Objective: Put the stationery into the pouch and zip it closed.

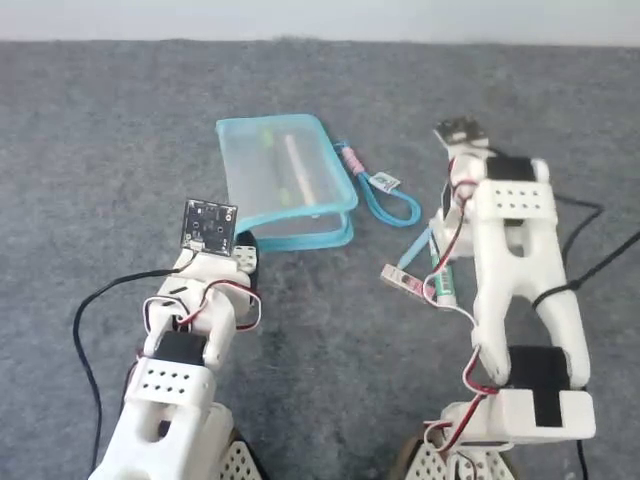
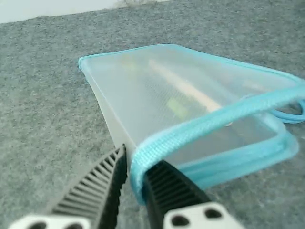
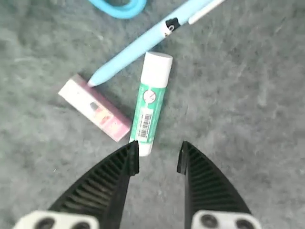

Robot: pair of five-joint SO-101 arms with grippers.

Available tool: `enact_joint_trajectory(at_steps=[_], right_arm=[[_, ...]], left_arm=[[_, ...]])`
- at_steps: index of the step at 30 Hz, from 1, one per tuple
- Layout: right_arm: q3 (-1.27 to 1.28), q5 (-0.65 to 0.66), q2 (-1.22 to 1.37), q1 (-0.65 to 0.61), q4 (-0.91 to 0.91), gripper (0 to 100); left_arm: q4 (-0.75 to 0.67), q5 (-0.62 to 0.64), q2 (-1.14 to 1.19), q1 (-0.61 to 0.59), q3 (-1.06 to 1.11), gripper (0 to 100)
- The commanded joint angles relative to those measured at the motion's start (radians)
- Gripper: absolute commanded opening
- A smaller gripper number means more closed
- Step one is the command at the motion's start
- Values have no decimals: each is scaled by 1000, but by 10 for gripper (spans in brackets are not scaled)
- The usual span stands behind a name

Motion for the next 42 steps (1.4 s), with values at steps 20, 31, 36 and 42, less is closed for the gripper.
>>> enact_joint_trajectory(at_steps=[20, 31, 36, 42], right_arm=[[-532, -488, 473, -101, -91, 144], [-592, -517, 638, -39, -104, 139], [-592, -514, 641, -33, -137, 35], [-592, -512, 625, -31, -148, 7]], left_arm=[[-15, 8, -2, 8, -18, 12], [-15, 8, -2, 8, -19, 12], [-15, 8, -2, 8, -19, 12], [-15, 8, -2, 8, -19, 12]])
